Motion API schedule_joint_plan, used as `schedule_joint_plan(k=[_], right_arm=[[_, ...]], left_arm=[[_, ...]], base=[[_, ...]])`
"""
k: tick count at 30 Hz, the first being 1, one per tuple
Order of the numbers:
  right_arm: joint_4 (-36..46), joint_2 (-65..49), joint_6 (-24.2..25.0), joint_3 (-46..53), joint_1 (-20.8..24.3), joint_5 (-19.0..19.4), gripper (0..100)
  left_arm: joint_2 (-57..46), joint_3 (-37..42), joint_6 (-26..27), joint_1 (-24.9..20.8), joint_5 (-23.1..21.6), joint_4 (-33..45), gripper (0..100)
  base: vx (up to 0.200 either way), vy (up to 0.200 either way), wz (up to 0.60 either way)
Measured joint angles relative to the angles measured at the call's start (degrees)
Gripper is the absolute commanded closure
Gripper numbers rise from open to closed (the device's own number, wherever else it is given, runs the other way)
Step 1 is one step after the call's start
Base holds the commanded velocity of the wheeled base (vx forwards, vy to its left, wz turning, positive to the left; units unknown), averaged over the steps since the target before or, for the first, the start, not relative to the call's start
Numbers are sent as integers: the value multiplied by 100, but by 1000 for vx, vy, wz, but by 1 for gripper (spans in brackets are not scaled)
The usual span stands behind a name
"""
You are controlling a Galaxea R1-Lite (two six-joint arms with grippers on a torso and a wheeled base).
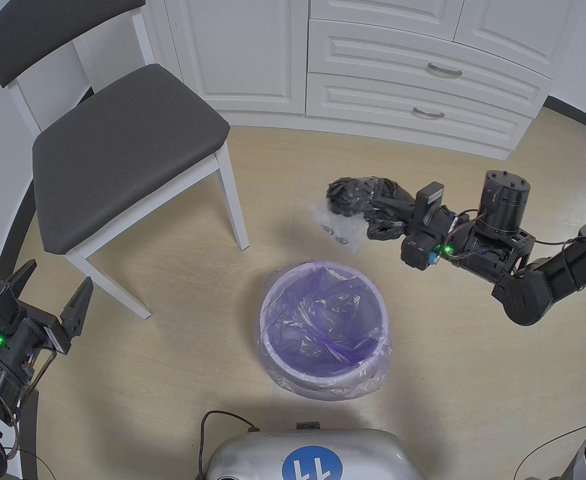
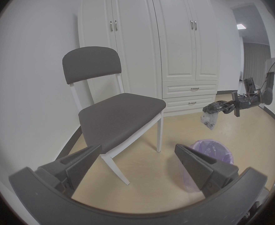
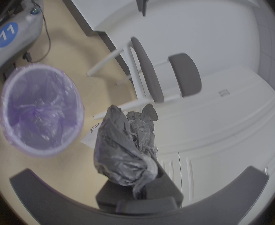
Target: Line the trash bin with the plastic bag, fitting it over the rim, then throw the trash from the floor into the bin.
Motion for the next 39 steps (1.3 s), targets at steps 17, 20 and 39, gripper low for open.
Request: schedule_joint_plan(k=[17,20,39], right_arm=[[4654,-802,-410,-870,1174,-1269,100],[5018,-830,-202,-1135,1292,-1601,100],[4690,121,-106,-1353,1320,-1684,100]], left_arm=[[-129,-39,9,557,-383,-17,0],[-144,-39,-5,572,-438,-23,0],[-195,9,-30,594,-623,16,0]], base=[[0,0,0],[0,0,0],[0,0,0]])
